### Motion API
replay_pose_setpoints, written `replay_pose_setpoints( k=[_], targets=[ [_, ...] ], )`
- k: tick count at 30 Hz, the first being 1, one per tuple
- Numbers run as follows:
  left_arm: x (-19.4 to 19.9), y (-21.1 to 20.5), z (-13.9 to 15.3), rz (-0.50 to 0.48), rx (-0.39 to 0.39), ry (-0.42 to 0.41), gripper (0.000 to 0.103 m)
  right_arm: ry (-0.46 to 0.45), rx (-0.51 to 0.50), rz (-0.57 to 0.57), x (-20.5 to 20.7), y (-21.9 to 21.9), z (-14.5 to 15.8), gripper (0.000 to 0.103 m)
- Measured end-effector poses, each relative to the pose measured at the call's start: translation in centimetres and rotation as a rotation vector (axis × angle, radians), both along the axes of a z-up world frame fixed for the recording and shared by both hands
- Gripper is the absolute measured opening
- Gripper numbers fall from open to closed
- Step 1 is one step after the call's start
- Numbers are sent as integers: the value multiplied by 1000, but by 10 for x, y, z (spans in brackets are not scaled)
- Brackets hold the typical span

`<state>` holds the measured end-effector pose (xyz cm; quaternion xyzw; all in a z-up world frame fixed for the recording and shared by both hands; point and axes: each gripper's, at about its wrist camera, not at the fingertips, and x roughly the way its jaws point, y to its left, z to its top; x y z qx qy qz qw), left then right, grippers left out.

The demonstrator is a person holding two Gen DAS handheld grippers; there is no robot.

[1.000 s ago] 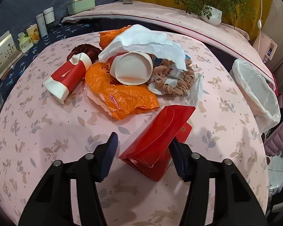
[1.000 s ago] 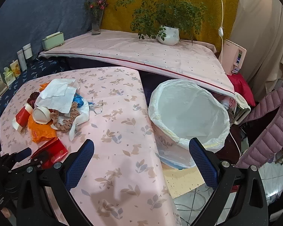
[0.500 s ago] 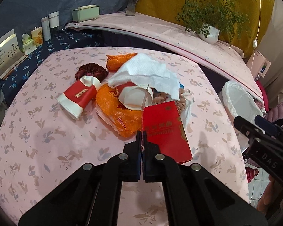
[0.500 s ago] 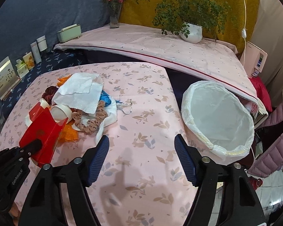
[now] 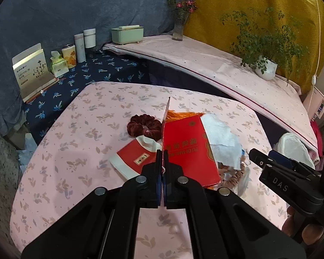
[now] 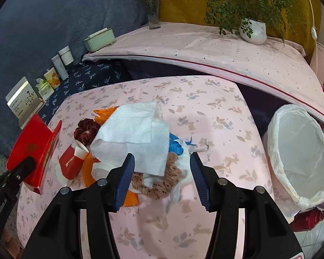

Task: Collect trash
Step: 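Carry the red envelope and white tissues toward the trash bin with both grippers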

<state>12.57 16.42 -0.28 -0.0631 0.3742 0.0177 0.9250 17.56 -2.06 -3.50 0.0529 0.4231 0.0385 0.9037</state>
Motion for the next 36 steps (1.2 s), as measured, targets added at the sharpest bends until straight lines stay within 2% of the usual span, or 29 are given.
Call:
replay_pose_setpoints(
  k=[2,5,14,19,25,36],
  targets=[
    [7,7,1,12,-10,1,0,-10,-13,17,11,11,0,50],
    [17,15,0,28,-16,3,0,-4,-21,41,28,23,-4,44],
    [32,20,-3,31,-20,10,0,49,-48,81,63,44,-30,44],
    [34,17,-7,30,-18,24,0,64,-55,105,63,44,-41,18],
    [32,5,-2,13,-15,19,0,1,-55,99,50,30,-14,13],
    [24,-41,23,-62,-24,-4,0,-121,-21,23,25,-31,48,13]
  ],
)
